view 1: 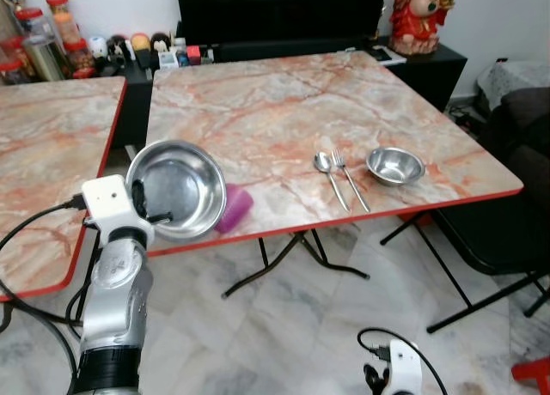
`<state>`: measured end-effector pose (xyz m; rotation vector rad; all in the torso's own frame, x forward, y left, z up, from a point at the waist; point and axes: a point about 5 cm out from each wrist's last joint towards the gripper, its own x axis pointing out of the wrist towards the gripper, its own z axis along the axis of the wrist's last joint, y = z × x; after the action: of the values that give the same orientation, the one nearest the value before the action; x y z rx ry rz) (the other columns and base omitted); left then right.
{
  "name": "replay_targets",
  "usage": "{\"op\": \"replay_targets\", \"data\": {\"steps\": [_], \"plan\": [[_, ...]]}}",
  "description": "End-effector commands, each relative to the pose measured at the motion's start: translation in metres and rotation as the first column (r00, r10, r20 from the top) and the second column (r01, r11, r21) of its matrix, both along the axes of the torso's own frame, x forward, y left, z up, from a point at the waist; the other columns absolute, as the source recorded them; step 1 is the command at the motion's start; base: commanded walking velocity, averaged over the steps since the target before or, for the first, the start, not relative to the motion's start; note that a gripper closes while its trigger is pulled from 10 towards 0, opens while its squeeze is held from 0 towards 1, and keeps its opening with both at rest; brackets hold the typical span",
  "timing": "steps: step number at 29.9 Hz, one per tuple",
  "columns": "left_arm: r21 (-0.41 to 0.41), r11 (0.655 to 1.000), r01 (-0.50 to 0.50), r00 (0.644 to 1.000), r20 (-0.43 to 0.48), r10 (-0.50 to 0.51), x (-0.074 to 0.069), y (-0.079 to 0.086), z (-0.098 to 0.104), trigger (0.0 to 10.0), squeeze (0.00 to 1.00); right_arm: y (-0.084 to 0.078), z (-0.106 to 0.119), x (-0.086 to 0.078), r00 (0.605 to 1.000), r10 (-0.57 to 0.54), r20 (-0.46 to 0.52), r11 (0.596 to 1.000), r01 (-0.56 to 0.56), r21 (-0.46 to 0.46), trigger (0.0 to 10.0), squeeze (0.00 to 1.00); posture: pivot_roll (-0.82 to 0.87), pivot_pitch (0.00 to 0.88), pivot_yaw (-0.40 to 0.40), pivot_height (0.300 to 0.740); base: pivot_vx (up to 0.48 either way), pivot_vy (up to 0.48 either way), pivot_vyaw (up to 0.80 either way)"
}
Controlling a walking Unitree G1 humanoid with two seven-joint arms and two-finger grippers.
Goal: Setting the table
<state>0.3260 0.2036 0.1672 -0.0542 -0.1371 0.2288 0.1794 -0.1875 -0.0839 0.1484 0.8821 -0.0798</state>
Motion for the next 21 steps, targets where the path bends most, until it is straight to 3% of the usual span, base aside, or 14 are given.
{"op": "replay_targets", "data": {"steps": [1,11,18,21], "plan": [[0.024,1.000,0.005,1.000,0.020,-0.005,0.007,-0.004,0.007,10.0,0.00,0.002,0.006,0.012,0.999,-0.016,0.036,1.000,0.016,0.002,10.0,0.00,0.03,0.000,0.021,0.740,0.000,0.000,0.00],[0.002,1.000,-0.024,0.999,0.034,0.024,0.020,-0.003,0.012,10.0,0.00,0.008,0.010,0.023,0.998,-0.011,0.054,1.000,0.011,0.004,10.0,0.00,0.02,0.000,0.021,0.740,0.000,0.000,0.00],[-0.044,0.993,-0.113,0.985,0.126,0.117,0.010,0.024,0.023,10.0,0.00,0.007,0.011,0.025,0.999,-0.009,0.053,1.000,0.009,0.002,10.0,0.00,0.04,0.000,0.010,0.740,0.000,0.000,0.00],[-0.055,0.980,-0.193,0.972,0.127,0.198,-0.001,0.047,0.018,10.0,0.00,0.007,0.010,0.023,0.999,-0.006,0.044,1.000,0.006,0.001,10.0,0.00,0.04,0.000,0.008,0.740,0.000,0.000,0.00]]}}
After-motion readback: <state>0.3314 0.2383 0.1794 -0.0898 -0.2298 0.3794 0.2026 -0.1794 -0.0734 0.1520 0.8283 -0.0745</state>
